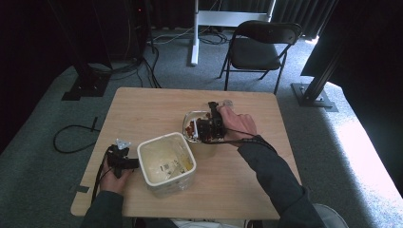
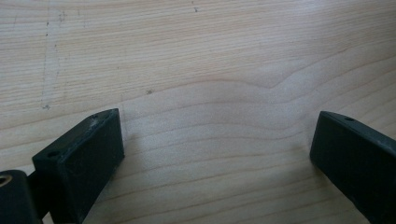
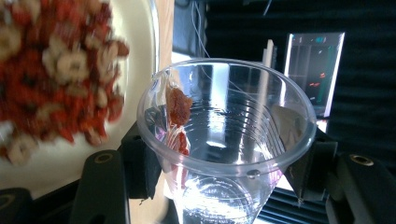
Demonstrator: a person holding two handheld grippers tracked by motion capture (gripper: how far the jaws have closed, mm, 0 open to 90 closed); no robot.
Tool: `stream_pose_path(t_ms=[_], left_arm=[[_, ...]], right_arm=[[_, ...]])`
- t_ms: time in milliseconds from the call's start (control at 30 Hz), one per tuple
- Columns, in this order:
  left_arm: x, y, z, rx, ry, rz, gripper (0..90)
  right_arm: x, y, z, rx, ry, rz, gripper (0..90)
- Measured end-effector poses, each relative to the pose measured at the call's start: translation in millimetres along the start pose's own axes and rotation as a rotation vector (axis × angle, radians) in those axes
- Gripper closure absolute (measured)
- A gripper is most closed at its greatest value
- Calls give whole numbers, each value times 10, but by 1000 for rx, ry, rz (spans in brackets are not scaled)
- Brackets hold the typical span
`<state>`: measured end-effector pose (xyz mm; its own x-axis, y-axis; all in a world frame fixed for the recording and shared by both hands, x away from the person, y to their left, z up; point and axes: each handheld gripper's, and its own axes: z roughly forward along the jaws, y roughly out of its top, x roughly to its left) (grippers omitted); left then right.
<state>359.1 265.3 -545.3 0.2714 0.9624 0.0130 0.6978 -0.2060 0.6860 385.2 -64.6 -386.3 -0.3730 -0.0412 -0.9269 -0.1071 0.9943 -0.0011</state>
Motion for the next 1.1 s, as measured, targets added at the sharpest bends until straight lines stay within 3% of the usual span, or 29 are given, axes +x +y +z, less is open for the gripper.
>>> stream_pose_path(t_ms=[100,167,200,233,300,333,367,400,600,867,1100], left_arm=[[0,0,0,0,0,0,33],[0,0,0,0,0,0,33],[0,0,0,0,0,0,33],[1,0,0,0,0,0,33],[0,0,0,0,0,0,33],[0,0,0,0,0,0,33],[0,0,0,0,0,0,33],[0,0,0,0,0,0,33],[0,0,0,0,0,0,33],[0,0,0,0,0,0,33],[0,0,0,0,0,0,33]], right_arm=[[-40,-22,-10,-16,3,60,379],[-85,-52,-28,-63,26,148,379],[-85,-52,-28,-63,26,148,379],[-143,-101,-45,-117,67,266,379],[-216,-180,-47,-174,120,400,380],[-216,-180,-47,-174,120,400,380],[-247,-220,-47,-191,139,455,380],[-304,-300,-48,-229,178,553,379],[-433,-509,-43,-346,309,800,378],[-461,-677,12,-446,442,1007,374],[-454,-721,14,-508,521,1108,369]])
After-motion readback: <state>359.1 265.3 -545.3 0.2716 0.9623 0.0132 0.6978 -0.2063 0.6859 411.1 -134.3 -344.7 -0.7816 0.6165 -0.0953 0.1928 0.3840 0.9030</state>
